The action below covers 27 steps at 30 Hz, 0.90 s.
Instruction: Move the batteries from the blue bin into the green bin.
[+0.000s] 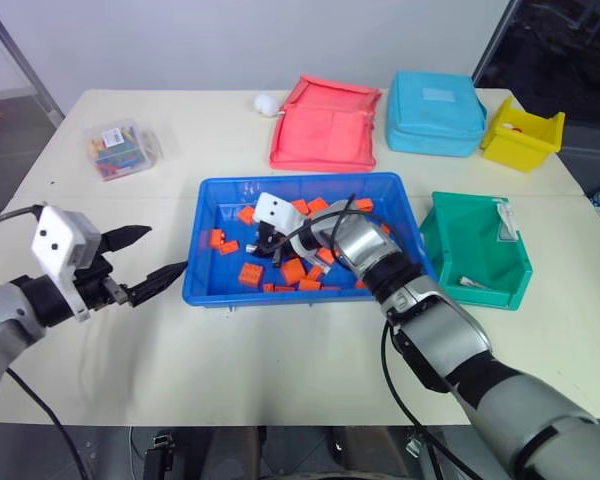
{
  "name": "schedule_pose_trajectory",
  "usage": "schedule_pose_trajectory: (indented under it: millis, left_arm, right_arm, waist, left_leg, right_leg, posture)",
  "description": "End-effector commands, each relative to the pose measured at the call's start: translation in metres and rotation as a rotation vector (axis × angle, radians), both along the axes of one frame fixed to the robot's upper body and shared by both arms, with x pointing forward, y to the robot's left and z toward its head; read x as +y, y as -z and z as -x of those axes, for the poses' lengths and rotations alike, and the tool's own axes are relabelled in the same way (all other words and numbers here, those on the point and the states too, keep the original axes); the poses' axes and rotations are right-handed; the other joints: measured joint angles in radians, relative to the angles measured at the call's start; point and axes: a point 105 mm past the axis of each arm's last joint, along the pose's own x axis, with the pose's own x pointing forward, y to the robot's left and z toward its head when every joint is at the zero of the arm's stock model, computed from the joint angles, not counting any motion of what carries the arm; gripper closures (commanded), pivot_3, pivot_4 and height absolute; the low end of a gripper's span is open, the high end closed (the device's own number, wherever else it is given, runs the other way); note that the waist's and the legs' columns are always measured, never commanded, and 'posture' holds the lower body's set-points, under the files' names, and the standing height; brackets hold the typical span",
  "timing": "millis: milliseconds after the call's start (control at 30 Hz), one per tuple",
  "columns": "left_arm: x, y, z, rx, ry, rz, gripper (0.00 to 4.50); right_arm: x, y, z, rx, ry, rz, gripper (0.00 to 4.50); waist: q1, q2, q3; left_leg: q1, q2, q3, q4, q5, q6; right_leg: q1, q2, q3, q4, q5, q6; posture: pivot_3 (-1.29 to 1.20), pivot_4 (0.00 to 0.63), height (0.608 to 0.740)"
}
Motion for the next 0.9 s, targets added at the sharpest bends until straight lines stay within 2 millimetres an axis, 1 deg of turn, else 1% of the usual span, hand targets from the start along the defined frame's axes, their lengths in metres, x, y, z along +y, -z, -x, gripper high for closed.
schedule_pose_trajectory:
  millis: [33,100,167,233,300,367,400,433,500,533,600,700,767,800,833,900]
  left_arm:
    - [-0.002,-0.011,0.004,-0.036,0.019,-0.020,0.00]
    - [-0.002,-0.012,0.004,-0.036,0.019,-0.020,0.00]
    - [-0.002,-0.012,0.003,-0.038,0.021,-0.020,0.00]
    - [-0.003,-0.012,0.004,-0.031,0.030,-0.015,0.00]
    - [-0.006,-0.010,0.005,-0.018,0.052,-0.008,0.00]
    - [-0.008,-0.010,0.005,-0.009,0.078,0.005,0.00]
    - [-0.010,-0.011,0.004,-0.010,0.091,0.012,0.00]
    - [-0.011,-0.012,0.003,-0.010,0.100,0.017,0.00]
    - [-0.015,-0.013,-0.002,-0.011,0.135,0.026,0.00]
    - [-0.019,-0.012,-0.005,-0.007,0.162,0.025,0.00]
    - [-0.031,-0.010,-0.009,0.001,0.227,0.036,0.00]
    - [-0.046,-0.012,-0.017,-0.003,0.308,0.065,0.00]
    - [-0.056,-0.013,-0.023,-0.010,0.358,0.075,0.00]
    - [-0.061,-0.012,-0.024,-0.002,0.393,0.073,0.00]
    - [-0.065,-0.011,-0.025,0.005,0.416,0.068,0.00]
    - [-0.068,-0.010,-0.028,0.011,0.440,0.064,0.00]
  right_arm:
    - [0.003,-0.004,0.000,-0.013,-0.004,0.000,4.43]
    - [0.002,-0.008,-0.003,-0.028,0.009,-0.008,4.43]
    - [0.002,-0.019,-0.007,-0.049,0.024,-0.033,4.43]
    - [-0.004,-0.040,-0.015,-0.118,0.050,-0.060,4.43]
    - [-0.013,-0.074,-0.020,-0.184,0.075,-0.122,4.43]
    - [-0.027,-0.112,-0.016,-0.251,0.087,-0.175,4.43]
    - [-0.038,-0.129,-0.013,-0.279,0.095,-0.190,4.43]
    - [-0.045,-0.139,-0.010,-0.296,0.100,-0.198,4.43]
    - [-0.067,-0.159,0.000,-0.310,0.130,-0.209,4.43]
    - [-0.081,-0.166,0.005,-0.318,0.159,-0.202,4.43]
    - [-0.110,-0.167,0.013,-0.329,0.226,-0.162,4.43]
    - [-0.147,-0.160,0.025,-0.316,0.337,-0.105,4.43]
    - [-0.177,-0.157,0.032,-0.317,0.428,-0.050,4.43]
    - [-0.197,-0.157,0.037,-0.320,0.484,-0.017,4.43]
    - [-0.212,-0.158,0.042,-0.318,0.534,0.001,4.43]
    - [-0.231,-0.158,0.049,-0.315,0.597,0.028,4.43]
  waist:
    - [0.000,0.000,0.000]
    - [0.000,0.000,0.000]
    - [0.000,0.000,0.000]
    - [0.000,0.000,0.000]
    - [0.004,0.000,0.001]
    - [0.007,0.000,0.001]
    - [0.008,0.000,0.001]
    - [0.008,0.000,0.001]
    - [0.009,0.000,0.001]
    - [0.008,0.000,0.001]
    - [0.009,-0.001,0.000]
    - [0.011,-0.001,0.000]
    - [0.013,0.000,0.001]
    - [0.012,0.000,0.001]
    - [0.012,0.000,0.001]
    - [0.004,0.000,0.001]
  left_leg:
    - [0.000,0.000,0.000,0.000,0.000,0.000]
    - [0.000,0.000,0.000,0.000,0.000,0.000]
    - [0.000,0.000,0.000,0.000,0.000,0.000]
    - [0.000,0.000,0.000,0.000,0.000,0.000]
    - [0.000,0.000,0.000,0.000,0.000,0.000]
    - [-0.002,-0.001,0.000,0.000,0.000,0.000]
    - [-0.002,-0.001,0.000,0.000,0.000,0.000]
    - [-0.003,-0.001,0.000,0.000,0.000,0.000]
    - [-0.003,-0.001,0.000,0.000,0.000,0.000]
    - [-0.003,-0.001,-0.001,0.000,0.000,0.000]
    - [-0.002,-0.001,-0.001,0.000,0.000,0.000]
    - [-0.002,-0.002,-0.001,0.001,0.000,0.000]
    - [-0.002,-0.002,0.000,0.001,0.000,0.000]
    - [-0.002,-0.002,0.000,0.001,0.000,0.000]
    - [-0.002,-0.002,0.000,0.001,0.000,0.000]
    - [-0.003,-0.002,0.001,0.000,0.000,0.000]
  right_leg:
    - [0.000,0.000,0.000,0.000,0.000,0.000]
    - [0.000,0.000,0.000,0.000,0.000,0.000]
    - [0.000,0.000,0.000,0.000,0.000,0.000]
    - [0.000,0.000,0.000,0.000,0.000,0.000]
    - [0.000,0.000,0.000,0.000,0.000,0.000]
    - [-0.001,-0.001,0.000,0.000,0.000,0.000]
    - [-0.002,-0.002,0.000,0.000,0.000,0.000]
    - [-0.002,-0.002,0.000,0.000,0.000,0.000]
    - [-0.002,-0.002,-0.001,-0.001,0.000,0.000]
    - [-0.001,-0.002,-0.001,-0.002,0.000,0.000]
    - [0.000,-0.002,-0.001,-0.002,0.000,0.000]
    - [0.001,-0.002,-0.001,-0.004,0.000,0.000]
    - [0.001,-0.002,-0.001,-0.004,0.000,0.000]
    - [0.001,-0.002,-0.001,-0.004,0.000,0.000]
    - [0.001,-0.002,-0.001,-0.004,0.000,0.000]
    - [0.000,-0.002,-0.001,-0.004,0.000,0.000]
  posture:
    - [0.00,0.150,0.740]
    - [0.00,0.150,0.740]
    - [0.00,0.150,0.740]
    - [0.00,0.150,0.740]
    - [0.00,0.150,0.740]
    - [0.00,0.150,0.740]
    - [0.00,0.150,0.740]
    - [0.00,0.150,0.740]
    - [0.00,0.150,0.740]
    - [0.00,0.150,0.740]
    - [0.00,0.150,0.740]
    - [0.00,0.150,0.740]
    - [0.00,0.150,0.740]
    - [0.00,0.150,0.740]
    - [0.00,0.150,0.740]
    - [0.00,0.150,0.740]
